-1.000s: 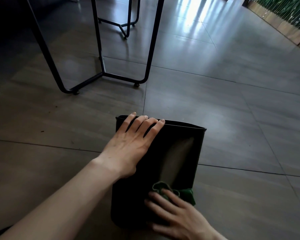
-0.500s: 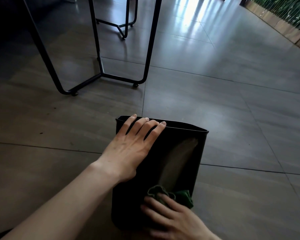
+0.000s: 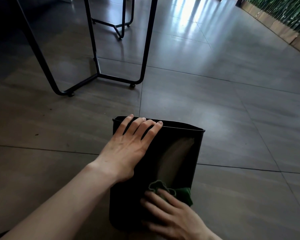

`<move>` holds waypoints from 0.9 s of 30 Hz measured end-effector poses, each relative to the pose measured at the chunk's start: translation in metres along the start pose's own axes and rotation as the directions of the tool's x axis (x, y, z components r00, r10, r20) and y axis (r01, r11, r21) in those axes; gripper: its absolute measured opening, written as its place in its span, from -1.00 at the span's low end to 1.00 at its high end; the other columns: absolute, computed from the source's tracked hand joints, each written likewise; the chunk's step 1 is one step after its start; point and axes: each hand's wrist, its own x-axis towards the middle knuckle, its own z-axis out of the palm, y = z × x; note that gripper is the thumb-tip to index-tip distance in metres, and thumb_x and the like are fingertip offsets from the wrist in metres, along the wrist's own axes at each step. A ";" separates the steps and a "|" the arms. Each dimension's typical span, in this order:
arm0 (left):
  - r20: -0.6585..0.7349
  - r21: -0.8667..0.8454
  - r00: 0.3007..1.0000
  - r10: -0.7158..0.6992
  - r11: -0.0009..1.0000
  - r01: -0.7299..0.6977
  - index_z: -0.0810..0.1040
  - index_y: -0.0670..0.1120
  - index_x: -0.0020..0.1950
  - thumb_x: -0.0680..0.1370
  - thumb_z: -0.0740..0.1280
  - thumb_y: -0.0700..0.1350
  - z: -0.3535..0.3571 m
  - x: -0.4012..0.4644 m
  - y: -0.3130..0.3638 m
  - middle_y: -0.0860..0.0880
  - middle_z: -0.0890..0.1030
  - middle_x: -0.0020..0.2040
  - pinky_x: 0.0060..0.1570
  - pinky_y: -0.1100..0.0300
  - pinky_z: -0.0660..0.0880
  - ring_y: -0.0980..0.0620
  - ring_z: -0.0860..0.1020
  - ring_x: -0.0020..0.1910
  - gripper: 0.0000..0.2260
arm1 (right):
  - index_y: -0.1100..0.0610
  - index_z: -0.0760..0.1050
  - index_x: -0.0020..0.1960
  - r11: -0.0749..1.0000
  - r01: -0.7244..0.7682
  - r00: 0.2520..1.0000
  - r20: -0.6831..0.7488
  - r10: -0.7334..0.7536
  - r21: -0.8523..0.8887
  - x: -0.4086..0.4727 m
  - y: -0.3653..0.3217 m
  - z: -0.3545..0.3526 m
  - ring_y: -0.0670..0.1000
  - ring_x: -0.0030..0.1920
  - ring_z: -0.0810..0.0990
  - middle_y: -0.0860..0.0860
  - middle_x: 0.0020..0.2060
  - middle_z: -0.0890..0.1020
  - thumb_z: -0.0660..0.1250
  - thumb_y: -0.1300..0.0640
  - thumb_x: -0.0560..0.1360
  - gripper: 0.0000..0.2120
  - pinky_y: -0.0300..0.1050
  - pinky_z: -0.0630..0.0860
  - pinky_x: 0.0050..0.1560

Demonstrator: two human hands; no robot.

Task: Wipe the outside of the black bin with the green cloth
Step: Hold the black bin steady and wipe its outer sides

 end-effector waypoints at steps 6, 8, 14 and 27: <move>0.010 -0.023 0.999 -0.030 0.999 0.030 -0.34 -0.05 0.59 0.33 0.39 -0.09 -0.002 -0.001 -0.004 -0.04 -0.02 0.58 0.56 -0.12 -0.17 -0.10 -0.07 0.61 0.08 | 0.00 0.61 0.34 0.758 -0.576 0.727 -0.232 0.646 0.306 0.042 0.071 -0.041 0.21 0.60 0.31 0.16 0.50 0.48 0.41 0.25 0.55 -0.61 0.25 0.45 0.44; 0.015 -0.032 0.999 -0.039 0.999 0.039 -0.34 -0.05 0.59 0.34 0.38 -0.07 -0.001 -0.001 -0.004 -0.04 -0.02 0.58 0.56 -0.12 -0.18 -0.10 -0.08 0.61 0.07 | 0.02 0.61 0.36 0.672 -0.660 0.625 -0.250 0.740 0.336 0.064 0.073 -0.041 0.23 0.60 0.29 0.17 0.50 0.47 0.47 0.33 0.47 -0.50 0.31 0.45 0.42; 0.006 -0.016 1.000 -0.008 1.000 0.008 -0.33 -0.03 0.59 0.28 0.39 -0.16 0.001 0.000 -0.001 -0.02 0.01 0.57 0.56 -0.12 -0.17 -0.10 -0.05 0.60 0.11 | -0.08 0.62 0.18 0.987 -0.140 0.984 -0.102 0.148 0.082 0.014 -0.002 -0.003 0.24 0.57 0.33 0.13 0.41 0.59 0.22 0.15 0.70 -0.76 0.19 0.48 0.42; 0.014 -0.011 1.000 -0.020 1.000 0.021 -0.35 -0.03 0.59 0.30 0.36 -0.15 -0.001 0.001 0.001 -0.03 -0.01 0.59 0.56 -0.12 -0.19 -0.11 -0.08 0.61 0.08 | 0.05 0.57 0.26 0.834 -0.488 0.783 -0.293 0.549 0.257 0.048 0.026 -0.018 0.27 0.60 0.28 0.23 0.48 0.49 0.26 0.22 0.64 -0.75 0.32 0.35 0.50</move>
